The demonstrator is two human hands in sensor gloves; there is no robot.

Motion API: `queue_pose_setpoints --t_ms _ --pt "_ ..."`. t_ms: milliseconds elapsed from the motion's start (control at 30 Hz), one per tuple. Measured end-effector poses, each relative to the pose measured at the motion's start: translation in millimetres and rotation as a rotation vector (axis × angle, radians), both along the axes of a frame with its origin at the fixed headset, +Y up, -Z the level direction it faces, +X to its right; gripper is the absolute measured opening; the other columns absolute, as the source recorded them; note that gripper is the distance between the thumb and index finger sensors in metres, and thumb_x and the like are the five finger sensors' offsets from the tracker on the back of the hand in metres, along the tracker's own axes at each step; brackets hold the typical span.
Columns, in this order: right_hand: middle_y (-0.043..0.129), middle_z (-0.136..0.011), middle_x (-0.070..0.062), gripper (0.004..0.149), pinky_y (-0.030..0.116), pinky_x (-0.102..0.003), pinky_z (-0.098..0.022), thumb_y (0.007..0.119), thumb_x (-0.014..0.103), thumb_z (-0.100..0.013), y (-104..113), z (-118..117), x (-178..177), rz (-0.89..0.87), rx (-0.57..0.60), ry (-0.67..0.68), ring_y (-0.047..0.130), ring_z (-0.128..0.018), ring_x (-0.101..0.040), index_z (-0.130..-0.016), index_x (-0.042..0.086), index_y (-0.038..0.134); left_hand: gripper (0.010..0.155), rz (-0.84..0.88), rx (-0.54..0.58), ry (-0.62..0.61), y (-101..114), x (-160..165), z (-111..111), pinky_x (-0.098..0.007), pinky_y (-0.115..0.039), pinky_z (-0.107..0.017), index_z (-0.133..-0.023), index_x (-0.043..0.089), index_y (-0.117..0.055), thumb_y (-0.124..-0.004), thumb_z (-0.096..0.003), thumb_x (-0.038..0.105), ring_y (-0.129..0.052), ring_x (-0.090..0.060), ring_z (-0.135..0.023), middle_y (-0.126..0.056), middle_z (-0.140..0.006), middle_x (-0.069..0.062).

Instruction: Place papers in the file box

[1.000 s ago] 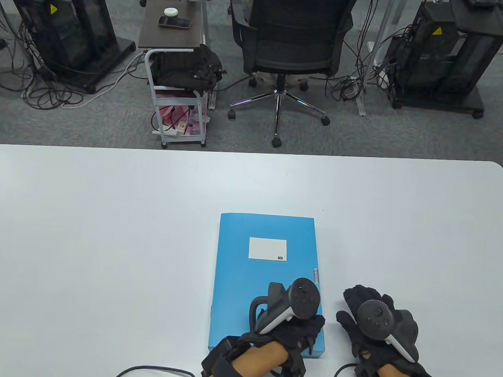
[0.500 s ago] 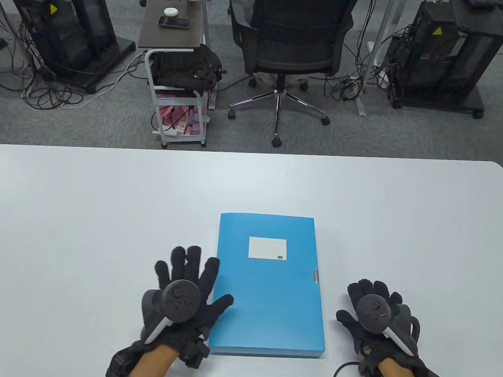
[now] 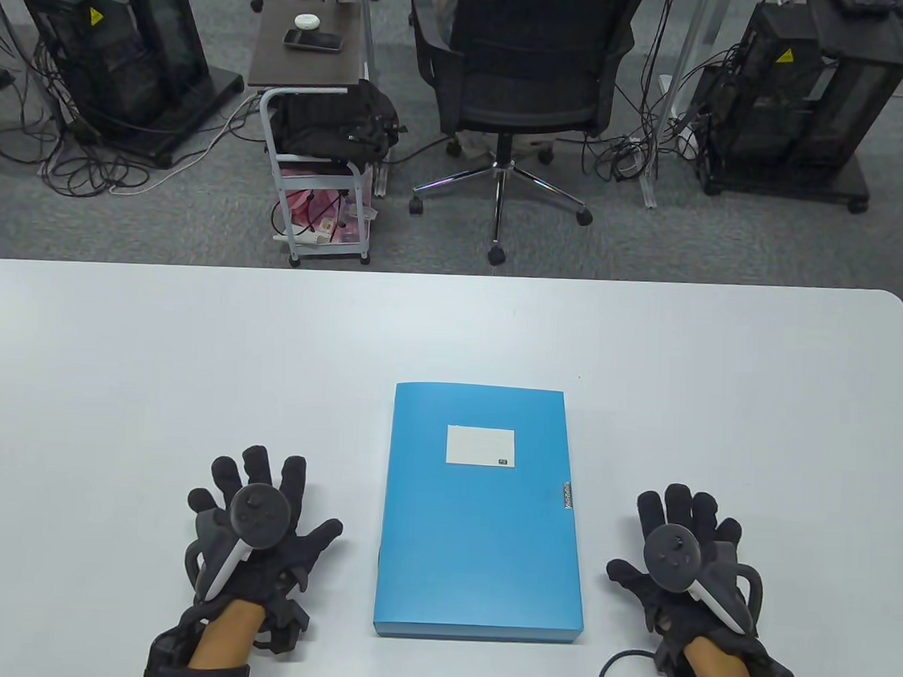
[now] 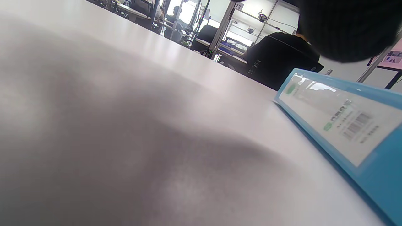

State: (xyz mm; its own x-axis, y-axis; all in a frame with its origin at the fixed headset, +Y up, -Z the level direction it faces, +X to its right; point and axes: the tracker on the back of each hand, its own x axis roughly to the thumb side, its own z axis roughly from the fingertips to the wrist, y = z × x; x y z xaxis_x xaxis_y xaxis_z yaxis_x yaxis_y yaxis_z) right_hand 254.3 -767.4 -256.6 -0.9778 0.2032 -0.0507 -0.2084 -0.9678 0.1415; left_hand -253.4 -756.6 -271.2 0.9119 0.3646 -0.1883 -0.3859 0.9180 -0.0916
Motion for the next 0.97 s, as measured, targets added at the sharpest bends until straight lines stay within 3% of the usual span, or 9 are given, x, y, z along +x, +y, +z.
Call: queue_pose_setpoints --t_ms 133,967 --pt "-0.006 -0.106 -0.011 0.092 0.005 -0.071 -0.063 0.063 0.064 -0.032 -5.6 -0.2 6.6 -0.023 -0.049 -0.022 -0.002 -0.097 -0.046 -0.097 0.028 0.008 0.096 -0.014 -0.010 -0.004 -1.0 0.1 0.0 -0.068 0.014 -0.061 -0.108 0.048 -0.020 -0.066 -0.0289 0.079 0.019 -0.037 -0.099 0.013 -0.109 0.005" --pt "-0.008 -0.106 -0.008 0.092 0.003 -0.070 -0.064 0.062 0.064 -0.033 -5.3 -5.3 6.1 -0.033 -0.018 0.016 -0.004 -0.097 -0.044 -0.097 0.030 0.006 0.096 0.018 -0.080 -0.008 -2.2 0.5 -7.0 -0.066 0.013 -0.062 -0.108 0.047 -0.018 -0.064 -0.0306 0.079 0.019 -0.034 -0.100 0.015 -0.108 0.005"
